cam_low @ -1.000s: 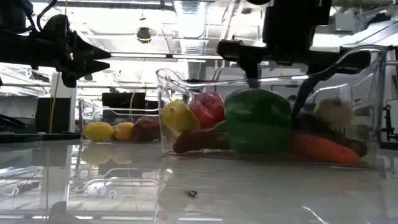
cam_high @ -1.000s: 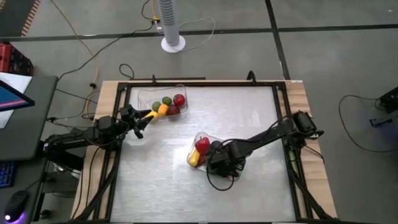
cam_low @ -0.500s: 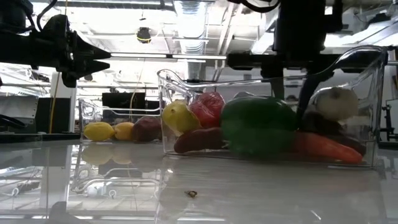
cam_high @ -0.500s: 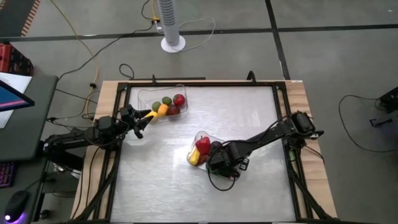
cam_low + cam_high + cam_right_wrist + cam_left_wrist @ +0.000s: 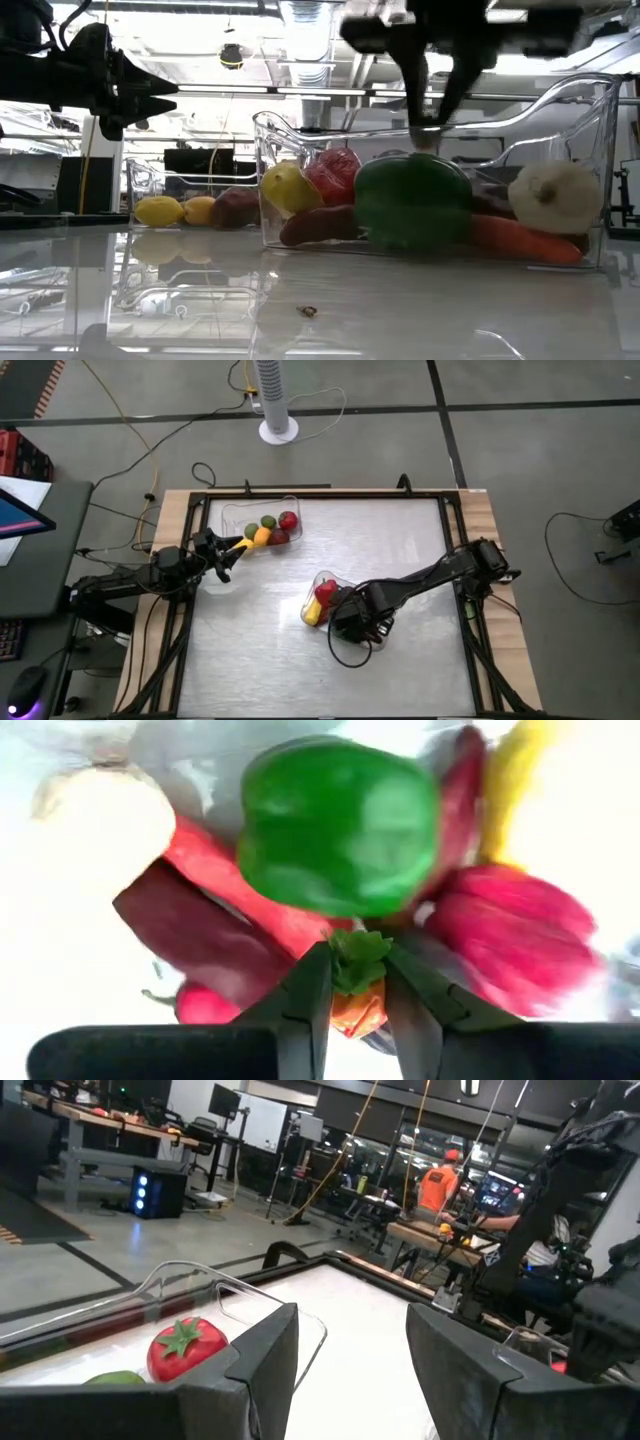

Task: Sort produce into baskets
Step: Put the peach from the top transparent bin

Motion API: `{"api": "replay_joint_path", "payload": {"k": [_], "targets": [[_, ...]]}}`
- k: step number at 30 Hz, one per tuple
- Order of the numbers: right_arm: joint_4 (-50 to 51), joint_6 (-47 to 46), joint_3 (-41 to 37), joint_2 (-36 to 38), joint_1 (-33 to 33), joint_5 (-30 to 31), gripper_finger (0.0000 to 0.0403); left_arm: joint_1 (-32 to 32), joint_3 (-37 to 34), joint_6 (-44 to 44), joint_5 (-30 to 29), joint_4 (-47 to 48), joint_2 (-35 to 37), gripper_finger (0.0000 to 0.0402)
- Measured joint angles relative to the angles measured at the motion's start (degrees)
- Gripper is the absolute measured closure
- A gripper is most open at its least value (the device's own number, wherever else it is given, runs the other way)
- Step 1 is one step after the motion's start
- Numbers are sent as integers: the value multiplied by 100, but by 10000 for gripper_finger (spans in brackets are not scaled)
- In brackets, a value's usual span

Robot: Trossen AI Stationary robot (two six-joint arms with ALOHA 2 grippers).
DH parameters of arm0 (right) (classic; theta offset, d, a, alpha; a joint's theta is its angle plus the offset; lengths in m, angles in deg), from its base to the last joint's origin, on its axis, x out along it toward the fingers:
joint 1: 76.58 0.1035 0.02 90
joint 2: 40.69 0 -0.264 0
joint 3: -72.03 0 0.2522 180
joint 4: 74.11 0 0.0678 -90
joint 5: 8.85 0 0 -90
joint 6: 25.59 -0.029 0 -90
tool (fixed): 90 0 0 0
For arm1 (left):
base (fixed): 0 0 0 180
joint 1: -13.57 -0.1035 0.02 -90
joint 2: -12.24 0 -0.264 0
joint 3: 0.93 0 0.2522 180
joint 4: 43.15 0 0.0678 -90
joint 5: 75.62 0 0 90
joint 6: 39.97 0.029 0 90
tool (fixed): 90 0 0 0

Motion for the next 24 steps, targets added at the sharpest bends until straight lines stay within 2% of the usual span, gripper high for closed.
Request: {"api": "replay_joint_path", "payload": {"k": [4,8,13,19,24], "targets": [[184,61,597,88,-191,-20,295,0,0,0,-1,0,0,228],[-167,194,992,167,-590,-182,295,0,1,0,-2,0,0,228],[-1411,606,1047,171,-1362,-261,295,0,0,0,-1,1,0,228],[-3350,1111,1028,37,-2280,-1073,294,2,0,0,3,0,0,228],[-4931,1242,991,-414,-2925,-1558,294,0,0,0,3,-2,0,228]]}}
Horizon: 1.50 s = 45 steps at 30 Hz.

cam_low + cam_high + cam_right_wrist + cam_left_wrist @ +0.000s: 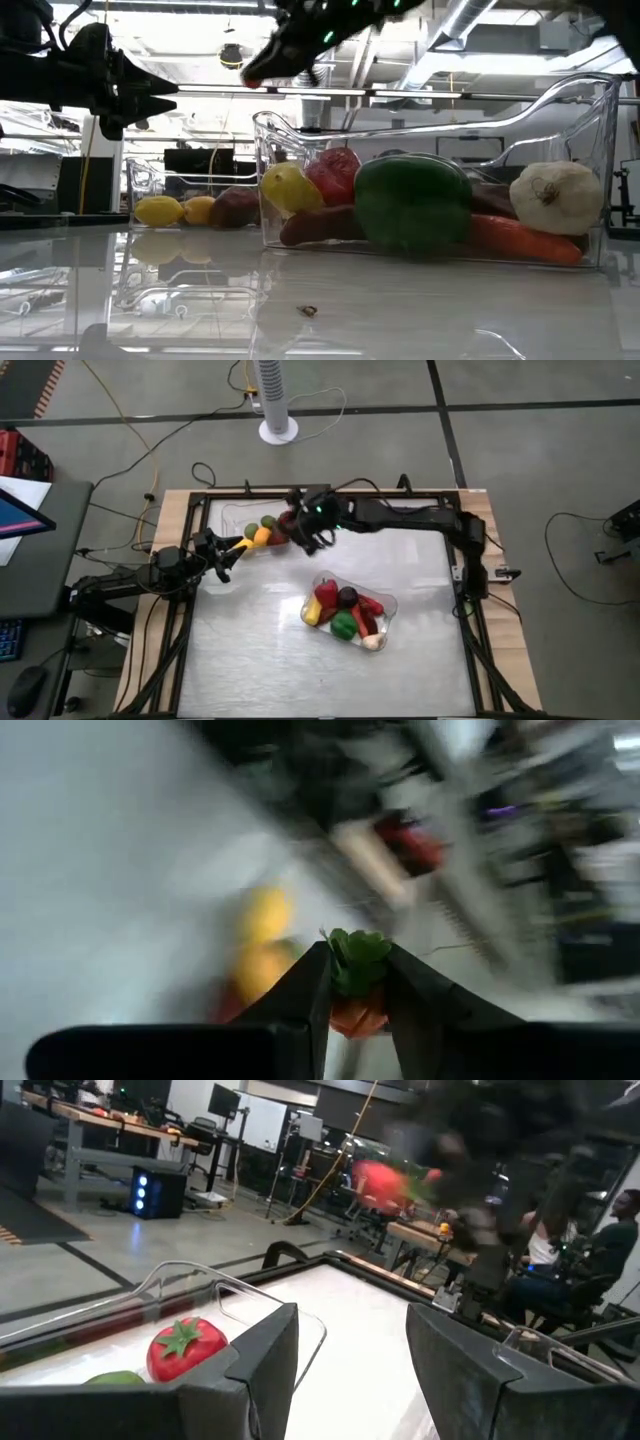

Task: Sort produce into baskets
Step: Put the peach from the top transparent bin, then adjust the bottom transparent bin

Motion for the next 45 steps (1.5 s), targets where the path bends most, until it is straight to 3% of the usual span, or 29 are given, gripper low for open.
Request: {"api": "replay_joint_path", "payload": {"k": [4,6,12,18,24,31,34,40,45], "targets": [[-1079,-158,117,-573,-319,29,291,2,0,0,18,-4,-32,228],[-1117,-336,324,-859,-418,-1,278,0,2,-2,51,16,-69,228],[-452,-841,1269,-1548,-580,-183,173,2,33,0,142,157,-186,228],[210,-1294,1662,-1407,-572,-87,94,2,49,0,132,194,-190,228],[2026,-2412,1704,-518,-455,166,100,2,57,-11,127,210,-188,228],[5420,-3637,1655,-57,-80,-505,122,2,57,-16,89,151,-188,228],[6427,-4175,1653,-13,176,-792,123,0,61,142,65,66,-187,228],[6983,-4795,1492,-11,1001,-625,123,0,61,662,-108,15,-186,228],[6477,-5271,522,381,1460,-566,123,0,65,775,-237,12,-186,228]]}}
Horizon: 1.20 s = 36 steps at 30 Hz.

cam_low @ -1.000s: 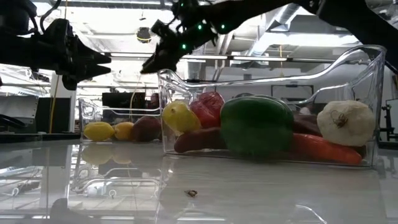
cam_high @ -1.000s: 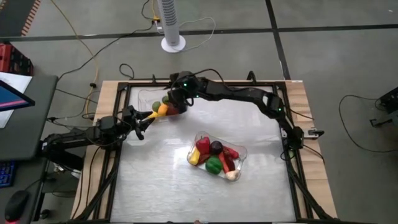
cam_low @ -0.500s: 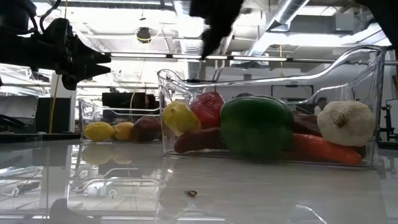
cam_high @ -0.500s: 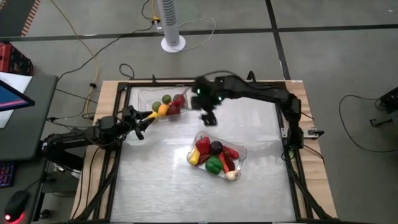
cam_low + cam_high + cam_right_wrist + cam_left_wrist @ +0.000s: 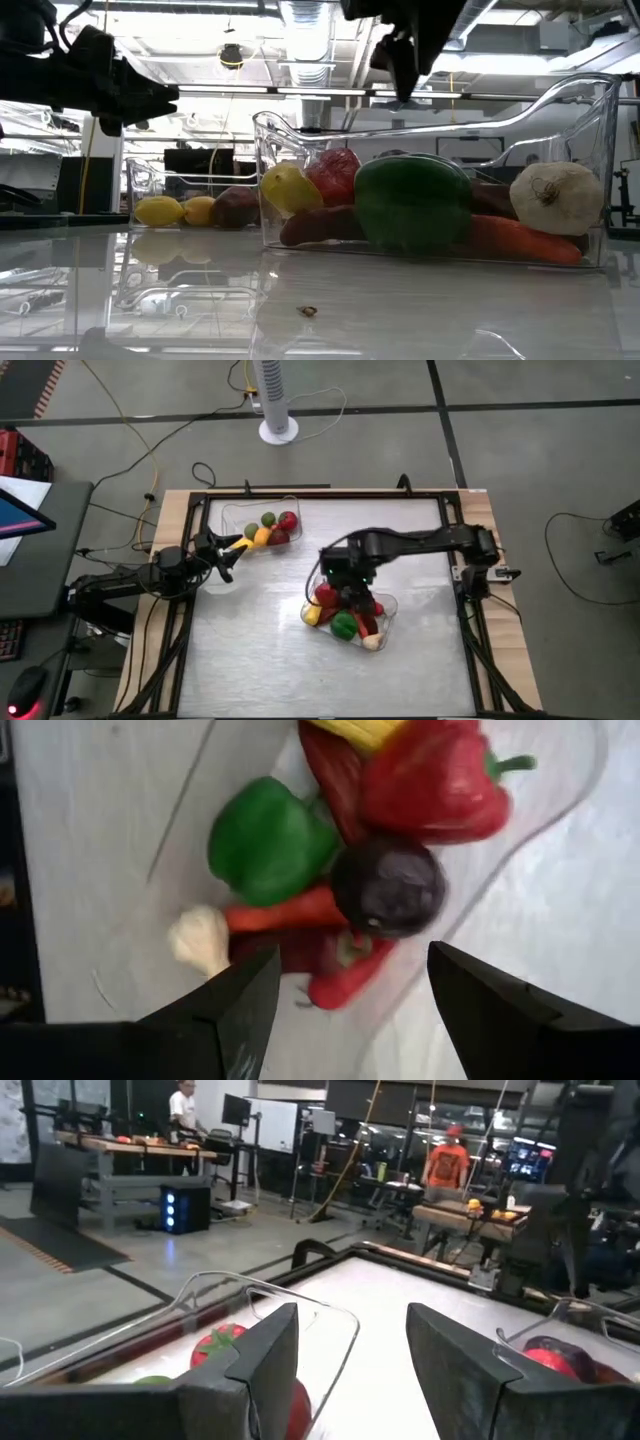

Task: Sort produce into baskets
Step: Adjust the bottom transparent bin

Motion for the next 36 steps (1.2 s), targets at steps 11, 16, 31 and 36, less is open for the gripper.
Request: {"api": "replay_joint_path", "payload": {"k": [11,16,31,36], "targets": [[-2044,-1582,-3290,2207,660,677,123,0,7,363,28,-199,2,228],[-2080,-2187,-3866,3211,1253,1881,123,0,7,258,30,-220,1,228],[-2412,-2896,-6015,4284,1455,2437,123,0,9,-1471,449,-375,2,228],[-3300,-2382,-6152,3912,1457,2305,123,3,9,-1855,1635,-387,-14,228]]}}
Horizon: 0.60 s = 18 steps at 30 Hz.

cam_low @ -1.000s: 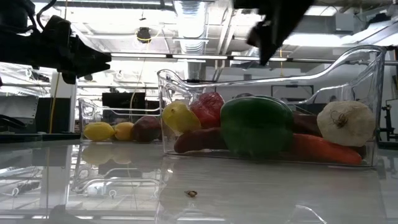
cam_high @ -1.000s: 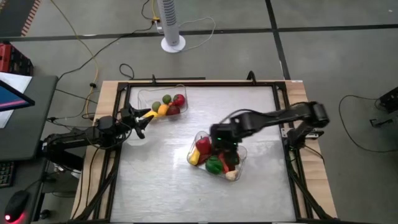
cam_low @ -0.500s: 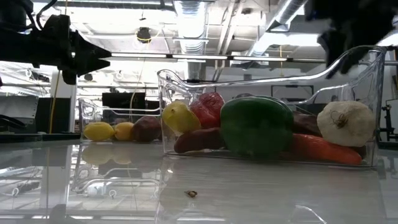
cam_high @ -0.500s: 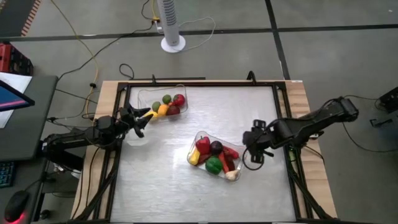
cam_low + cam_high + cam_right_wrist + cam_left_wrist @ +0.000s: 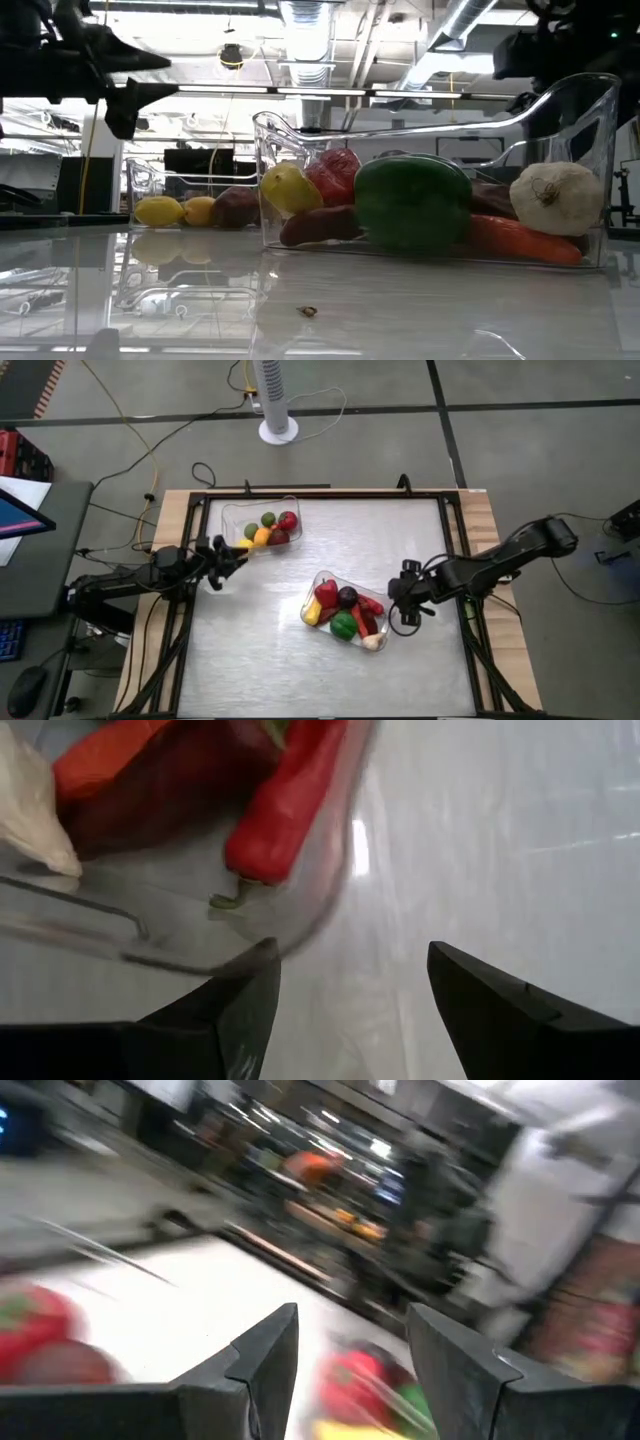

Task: Sort produce into baskets
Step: Adjust the bottom transparent bin

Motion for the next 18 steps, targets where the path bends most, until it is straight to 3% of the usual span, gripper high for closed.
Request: {"api": "replay_joint_path", "payload": {"k": [4,10,18], "targets": [[-574,105,-7,-337,34,-173,123,228,4,-378,709,-9,-256,228],[-1802,298,-4,-949,123,-411,123,954,130,-176,-57,-194,-1119,228],[-3133,308,-4,-1736,114,-688,123,1659,1532,777,-816,185,-2795,228]]}}
